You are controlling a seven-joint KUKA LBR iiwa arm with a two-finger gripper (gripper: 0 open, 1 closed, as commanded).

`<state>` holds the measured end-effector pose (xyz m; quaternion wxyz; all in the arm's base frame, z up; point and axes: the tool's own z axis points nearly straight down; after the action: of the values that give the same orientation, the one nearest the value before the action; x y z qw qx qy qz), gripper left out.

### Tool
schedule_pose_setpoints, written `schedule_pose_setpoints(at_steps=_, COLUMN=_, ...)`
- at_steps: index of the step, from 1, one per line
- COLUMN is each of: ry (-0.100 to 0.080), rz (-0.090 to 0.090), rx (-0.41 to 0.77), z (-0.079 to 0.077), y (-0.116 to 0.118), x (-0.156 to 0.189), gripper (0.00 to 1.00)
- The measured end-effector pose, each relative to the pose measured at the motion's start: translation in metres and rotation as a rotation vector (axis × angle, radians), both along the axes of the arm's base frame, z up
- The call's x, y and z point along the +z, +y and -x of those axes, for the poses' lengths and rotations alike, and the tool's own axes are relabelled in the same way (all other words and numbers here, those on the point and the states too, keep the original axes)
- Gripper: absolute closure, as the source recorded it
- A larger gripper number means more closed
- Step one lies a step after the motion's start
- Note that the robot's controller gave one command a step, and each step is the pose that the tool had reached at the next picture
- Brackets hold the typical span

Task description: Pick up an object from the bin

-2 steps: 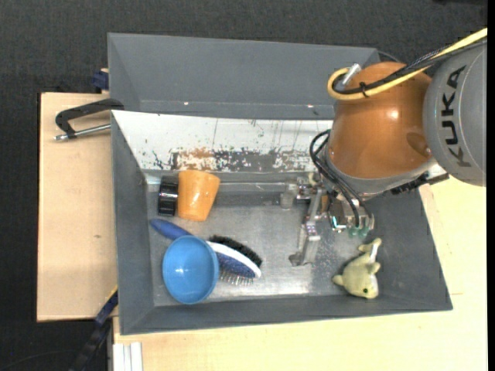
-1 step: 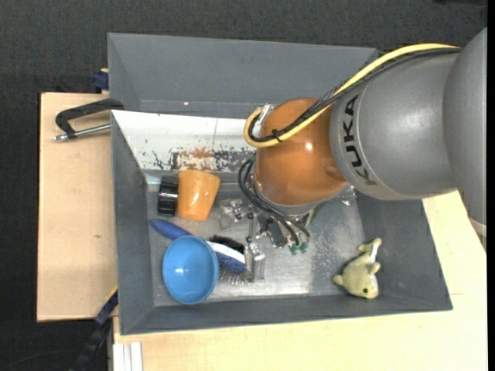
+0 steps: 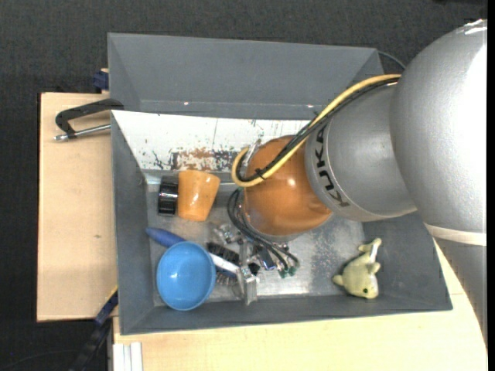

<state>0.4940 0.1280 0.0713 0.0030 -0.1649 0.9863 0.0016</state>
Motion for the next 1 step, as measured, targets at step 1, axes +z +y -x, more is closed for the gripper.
schedule_pose_setpoints(at_steps=1, ry=-0.012, rz=0.002, rx=-0.007, z=-0.0044, y=-0.0030, x=0.0047, gripper=1.00)
